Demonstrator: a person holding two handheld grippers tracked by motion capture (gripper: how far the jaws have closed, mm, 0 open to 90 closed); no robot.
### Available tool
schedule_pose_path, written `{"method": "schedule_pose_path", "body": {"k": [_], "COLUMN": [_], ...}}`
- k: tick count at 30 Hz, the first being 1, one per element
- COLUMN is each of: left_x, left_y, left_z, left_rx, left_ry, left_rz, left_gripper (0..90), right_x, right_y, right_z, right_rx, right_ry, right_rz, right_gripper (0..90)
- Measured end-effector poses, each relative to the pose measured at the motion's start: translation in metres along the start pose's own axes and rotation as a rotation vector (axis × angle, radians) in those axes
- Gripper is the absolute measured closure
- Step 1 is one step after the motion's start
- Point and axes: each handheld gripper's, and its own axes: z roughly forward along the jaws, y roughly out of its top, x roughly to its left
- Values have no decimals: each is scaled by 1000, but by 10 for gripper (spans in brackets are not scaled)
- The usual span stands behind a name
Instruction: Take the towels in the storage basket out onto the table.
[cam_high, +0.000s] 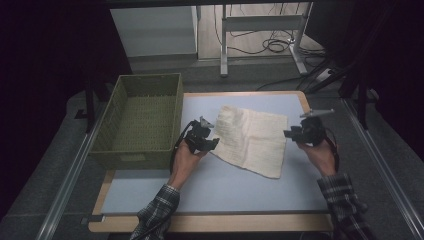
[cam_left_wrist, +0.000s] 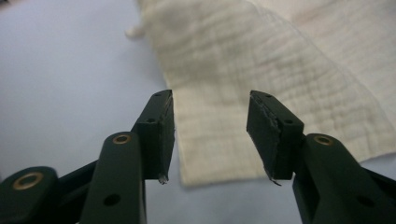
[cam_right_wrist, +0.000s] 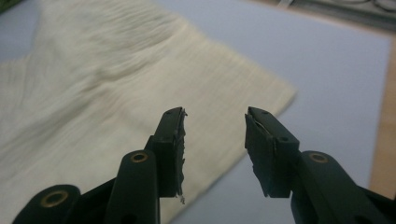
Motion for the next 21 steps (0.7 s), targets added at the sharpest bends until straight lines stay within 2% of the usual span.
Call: {"method": "schedule_pose_path", "body": {"k": [1,2,4,5,8,9,13,14,15,16,18,19,20,21], "left_x": [1,0,-1,-1,-4,-4,-2,-2,-1,-1,0,-1,-1,0], "left_y": [-3,-5,-5,-5,-6,-8,-15,-17,-19,-20,-20,-21,-21,-22], "left_z": [2,5,7,9,16,18,23,25,26,26,26,26,25,24], "left_rx": [5,18,14,22,49,57,71,79,68,62,58,58,56,57], "left_ry": [-6,7,-9,-19,12,20,34,41,39,37,31,33,34,32], "left_rz": [-9,-4,-14,-28,-14,-12,-34,-37,-42,-53,-61,-62,-65,-64], "left_gripper": [537,561,569,569,580,580,585,582,576,576,585,649,649,700], "right_x": [0,11,15,20,43,43,64,67,75,75,80,83,83,85], "right_y": [0,-17,-23,-30,-55,-55,-71,-73,-78,-78,-82,-84,-84,-84], "right_z": [0,-3,-4,-6,-11,-11,-15,-15,-14,-14,-11,-11,-11,-12], "right_rx": [0,28,33,40,60,60,59,59,62,62,65,54,54,54], "right_ry": [0,35,48,69,130,130,186,191,187,187,165,136,136,116], "right_rz": [0,-17,-20,-24,-50,-50,-78,-84,-119,-119,-151,-175,-175,-190], "right_gripper": [606,626,633,639,641,641,640,640,622,622,620,677,677,725]}}
